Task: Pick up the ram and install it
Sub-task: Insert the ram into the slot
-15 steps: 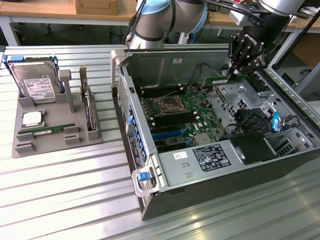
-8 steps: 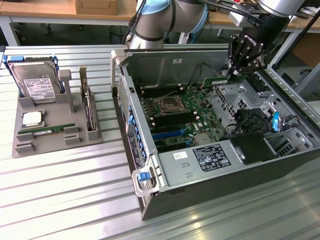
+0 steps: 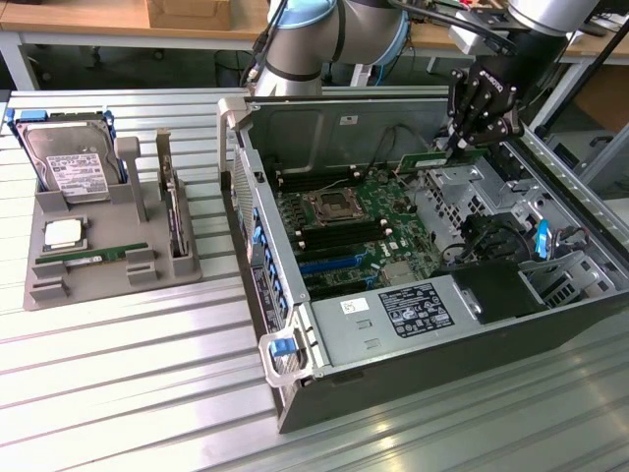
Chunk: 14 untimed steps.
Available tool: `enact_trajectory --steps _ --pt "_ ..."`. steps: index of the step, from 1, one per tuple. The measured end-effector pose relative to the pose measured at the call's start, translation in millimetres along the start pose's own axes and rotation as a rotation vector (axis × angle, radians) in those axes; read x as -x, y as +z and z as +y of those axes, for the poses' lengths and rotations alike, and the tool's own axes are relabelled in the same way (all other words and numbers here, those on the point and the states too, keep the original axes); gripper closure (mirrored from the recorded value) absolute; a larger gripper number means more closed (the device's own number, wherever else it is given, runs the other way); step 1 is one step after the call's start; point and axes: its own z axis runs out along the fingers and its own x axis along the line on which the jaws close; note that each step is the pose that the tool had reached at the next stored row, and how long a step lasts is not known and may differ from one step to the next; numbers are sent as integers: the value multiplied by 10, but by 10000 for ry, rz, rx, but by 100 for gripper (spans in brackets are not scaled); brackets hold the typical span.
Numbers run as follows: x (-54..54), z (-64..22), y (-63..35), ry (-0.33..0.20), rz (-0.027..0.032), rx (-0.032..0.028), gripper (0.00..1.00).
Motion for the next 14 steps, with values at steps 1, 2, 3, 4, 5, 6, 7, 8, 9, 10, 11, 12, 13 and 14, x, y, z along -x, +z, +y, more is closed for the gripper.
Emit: enact_trajectory --steps 1,2,3,4,5,6,7,8,9,10,11,12,13,14 --pt "0 0 1 0 0 0 88" --pt "0 0 3 0 0 0 88" --pt "0 0 6 0 -1 0 88" --pt "0 0 9 0 0 0 88" --pt "0 -1 11 0 0 0 88" --pt "-1 -1 13 0 0 0 88" --pt "-1 -1 18 0 0 0 88" --pt "-1 -1 20 0 0 0 88" --pt "-1 -1 22 0 0 0 88" --pt "-1 -1 25 0 0 0 88" --pt "-1 -1 30 0 0 0 88" --pt "-1 -2 32 0 0 0 88" --pt "-2 -2 36 0 0 0 88" --pt "-2 -2 39 0 0 0 88"
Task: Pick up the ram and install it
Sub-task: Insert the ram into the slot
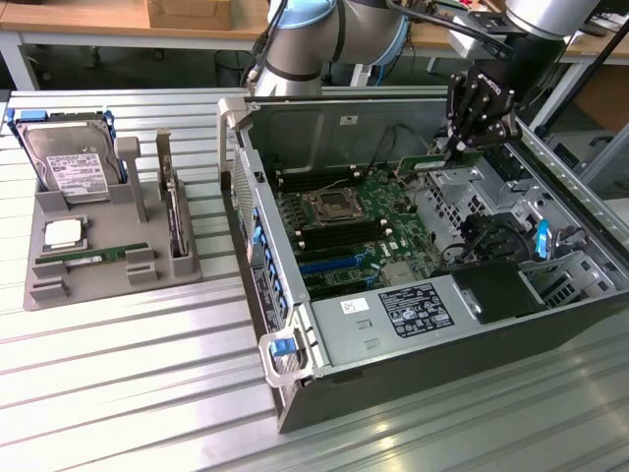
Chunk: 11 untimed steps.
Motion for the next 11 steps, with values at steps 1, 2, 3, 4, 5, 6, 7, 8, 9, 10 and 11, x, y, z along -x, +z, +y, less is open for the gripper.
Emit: enact_trajectory --steps 1,2,3,4,5,6,7,8,9,10,11 --pt "0 0 3 0 1 0 88" --pt "0 0 7 0 0 0 88" --pt "0 -1 10 0 0 0 88" --pt "0 -1 12 0 0 0 88" --pt "-1 -1 14 0 0 0 88" --pt "-1 -1 18 0 0 0 88" --pt "-1 -1 23 0 0 0 88" --pt "-1 -1 27 0 1 0 88" --pt "-1 -1 32 0 0 0 88" --pt "-1 -2 36 0 1 0 88" --pt "-2 -2 40 0 0 0 88"
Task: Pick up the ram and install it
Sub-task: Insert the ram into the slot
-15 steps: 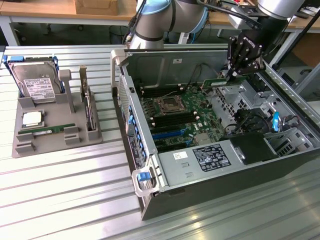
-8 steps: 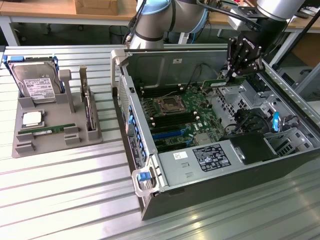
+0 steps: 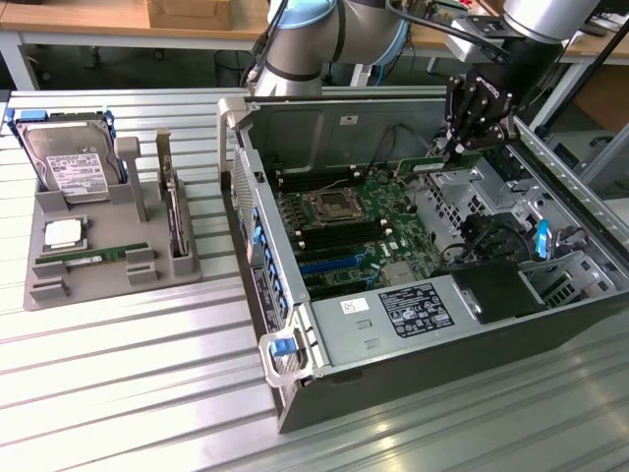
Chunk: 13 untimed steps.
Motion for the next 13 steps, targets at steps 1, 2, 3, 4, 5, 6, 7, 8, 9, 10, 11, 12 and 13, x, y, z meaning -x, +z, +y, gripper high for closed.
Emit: enact_trajectory --steps 1,2,3,4,5,6,7,8,9,10,11,12,13 --pt "0 0 2 0 0 0 88" --pt "0 0 6 0 0 0 88" --pt "0 0 9 0 0 0 88" --pt "-1 -1 12 0 1 0 88" --pt "-1 -1 14 0 0 -1 88" --pt "-1 -1 16 0 0 0 88" --pt "-1 -1 19 0 0 0 88" --pt "-1 -1 22 0 0 0 88" --pt "-1 -1 27 0 1 0 88" --pt "-1 -1 29 0 0 0 88" --pt "-1 -2 33 0 0 0 88" --pt "-2 -2 35 0 1 0 88" --pt "-2 -2 37 0 0 0 88"
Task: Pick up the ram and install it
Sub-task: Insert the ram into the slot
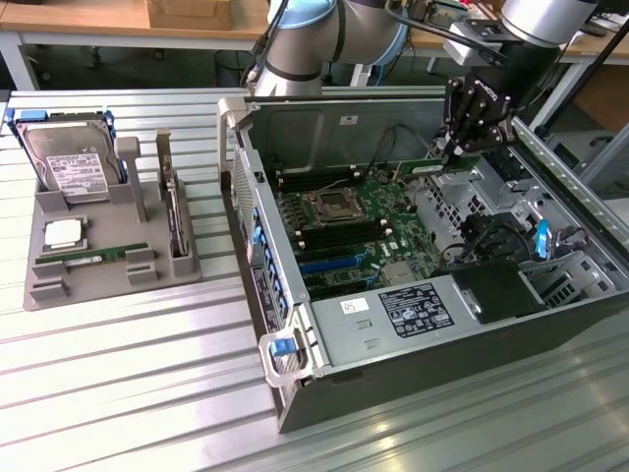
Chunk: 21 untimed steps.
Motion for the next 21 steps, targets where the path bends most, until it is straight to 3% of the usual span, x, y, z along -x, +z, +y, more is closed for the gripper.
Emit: enact_trajectory --steps 21 --pt "-3 -3 65 0 0 0 88"
